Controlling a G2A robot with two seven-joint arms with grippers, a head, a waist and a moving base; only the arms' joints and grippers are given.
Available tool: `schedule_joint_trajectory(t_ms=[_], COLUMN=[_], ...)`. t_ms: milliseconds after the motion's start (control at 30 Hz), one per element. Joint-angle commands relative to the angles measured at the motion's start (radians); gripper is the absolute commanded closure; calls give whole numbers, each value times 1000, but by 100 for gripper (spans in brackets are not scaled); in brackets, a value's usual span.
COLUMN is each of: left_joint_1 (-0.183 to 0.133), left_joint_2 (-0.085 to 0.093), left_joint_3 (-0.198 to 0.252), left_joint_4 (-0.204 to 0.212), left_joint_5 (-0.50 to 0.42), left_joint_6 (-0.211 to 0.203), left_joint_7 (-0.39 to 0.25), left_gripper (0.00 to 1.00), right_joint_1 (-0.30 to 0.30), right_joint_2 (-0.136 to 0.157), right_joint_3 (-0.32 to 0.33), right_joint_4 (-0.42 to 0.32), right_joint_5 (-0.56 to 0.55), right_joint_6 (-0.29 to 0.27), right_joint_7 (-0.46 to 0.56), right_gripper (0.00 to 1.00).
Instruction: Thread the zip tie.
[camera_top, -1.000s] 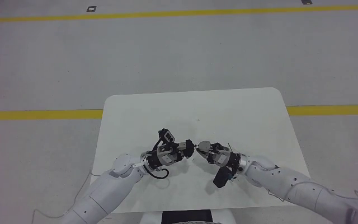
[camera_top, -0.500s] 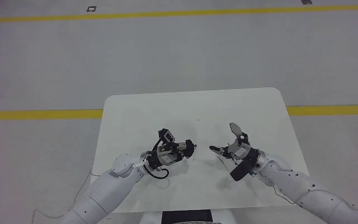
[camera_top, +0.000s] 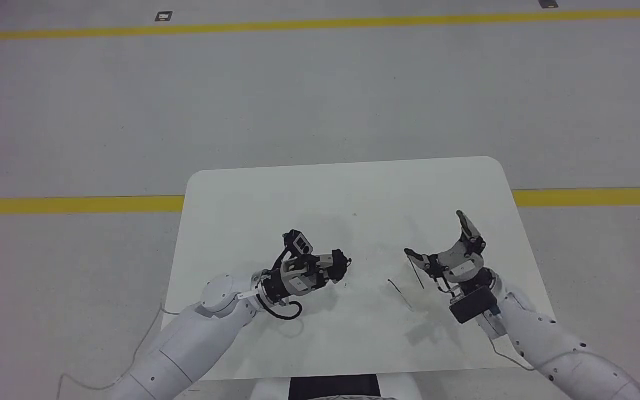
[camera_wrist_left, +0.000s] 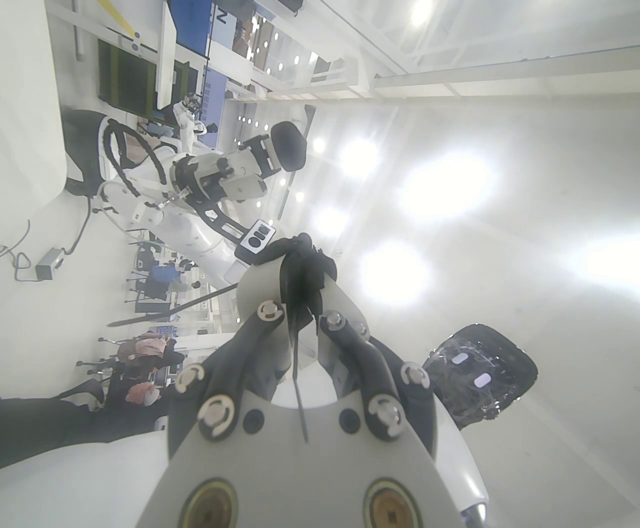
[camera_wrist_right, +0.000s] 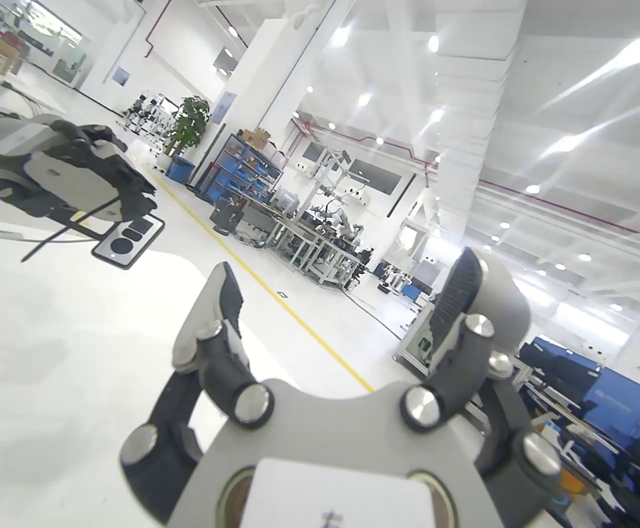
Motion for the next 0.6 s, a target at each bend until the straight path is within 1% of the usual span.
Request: schedule_joint_trajectory(t_ms=[0, 100, 133, 200, 233, 300, 333, 467, 567], left_joint_1=[0, 0, 0, 0, 0, 0, 0, 0, 0], left_joint_2=[0, 0, 0, 0, 0, 0, 0, 0, 0], left_joint_3=[0, 0, 0, 0, 0, 0, 0, 0, 0], left_joint_4=[0, 0, 0, 0, 0, 0, 0, 0, 0], left_joint_5=[0, 0, 0, 0, 0, 0, 0, 0, 0], left_joint_6=[0, 0, 0, 0, 0, 0, 0, 0, 0], left_joint_7=[0, 0, 0, 0, 0, 0, 0, 0, 0], left_gripper=[100, 100, 100, 100, 100, 100, 100, 100, 100], right_joint_1=[0, -2, -8, -17, -27, -39, -47, -72, -92], right_joint_2=[0, -1, -4, -5, -5, -4, -4, -1, 0], right_joint_3=[0, 2, 14, 37, 54, 80, 99, 161, 209], right_joint_4=[0, -3, -6, 4, 7, 16, 20, 22, 16], right_joint_5=[0, 10, 51, 93, 137, 172, 207, 288, 344], right_joint_6=[0, -6, -31, -65, -104, -150, -186, -292, -353], right_joint_7=[0, 12, 18, 7, -7, -29, -44, -75, -88], right_gripper=[0, 0, 0, 0, 0, 0, 0, 0, 0])
